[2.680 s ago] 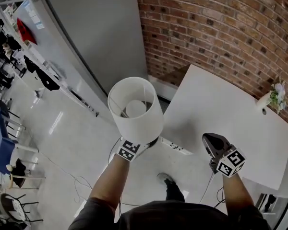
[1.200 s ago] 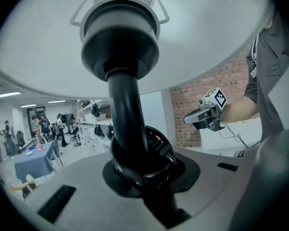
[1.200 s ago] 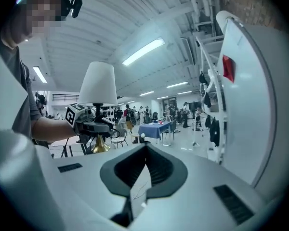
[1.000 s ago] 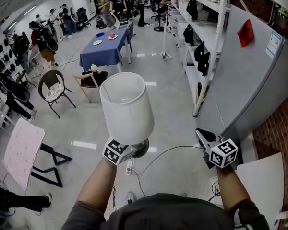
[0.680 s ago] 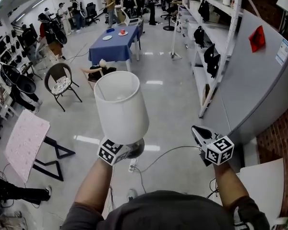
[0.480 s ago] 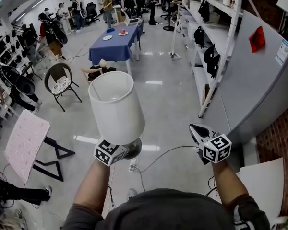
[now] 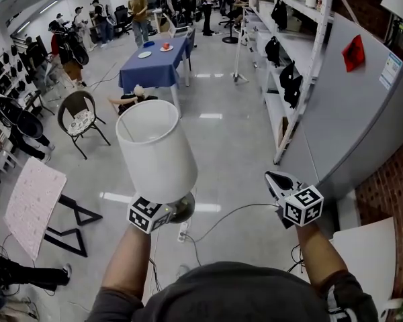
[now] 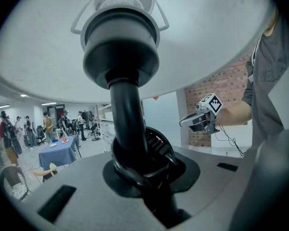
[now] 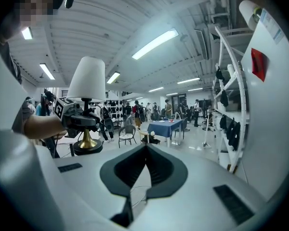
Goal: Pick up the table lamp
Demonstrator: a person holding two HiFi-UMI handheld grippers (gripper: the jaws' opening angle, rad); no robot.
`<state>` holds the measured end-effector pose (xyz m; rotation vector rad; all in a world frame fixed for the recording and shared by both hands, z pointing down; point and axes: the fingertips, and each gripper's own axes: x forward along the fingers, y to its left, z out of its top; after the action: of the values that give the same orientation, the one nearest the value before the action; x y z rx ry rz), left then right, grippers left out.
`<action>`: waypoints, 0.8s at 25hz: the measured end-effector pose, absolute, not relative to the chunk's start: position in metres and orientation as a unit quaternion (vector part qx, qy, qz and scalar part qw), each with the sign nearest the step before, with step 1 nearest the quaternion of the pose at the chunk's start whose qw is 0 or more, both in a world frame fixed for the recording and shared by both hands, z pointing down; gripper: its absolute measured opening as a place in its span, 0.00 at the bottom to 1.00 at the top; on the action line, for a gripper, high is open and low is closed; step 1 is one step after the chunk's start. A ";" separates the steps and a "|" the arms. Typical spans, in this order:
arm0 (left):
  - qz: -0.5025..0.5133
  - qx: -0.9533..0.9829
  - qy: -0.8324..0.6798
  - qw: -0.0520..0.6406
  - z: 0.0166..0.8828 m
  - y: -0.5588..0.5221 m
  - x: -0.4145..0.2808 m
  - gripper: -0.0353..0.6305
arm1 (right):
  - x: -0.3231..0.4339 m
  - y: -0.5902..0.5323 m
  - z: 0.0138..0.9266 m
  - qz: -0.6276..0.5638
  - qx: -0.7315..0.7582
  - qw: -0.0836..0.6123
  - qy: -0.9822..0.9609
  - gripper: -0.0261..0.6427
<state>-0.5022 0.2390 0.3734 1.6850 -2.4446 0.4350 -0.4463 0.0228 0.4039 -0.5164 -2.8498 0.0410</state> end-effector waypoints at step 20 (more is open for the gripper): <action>0.141 0.565 -0.810 0.070 0.369 0.232 -0.499 0.16 | -0.439 0.016 0.399 0.005 -0.166 0.122 -0.978 0.03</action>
<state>-0.4988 0.2321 0.3691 1.7000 -2.4361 0.4239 -0.4394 0.0164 0.3988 -0.4856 -2.8554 0.0139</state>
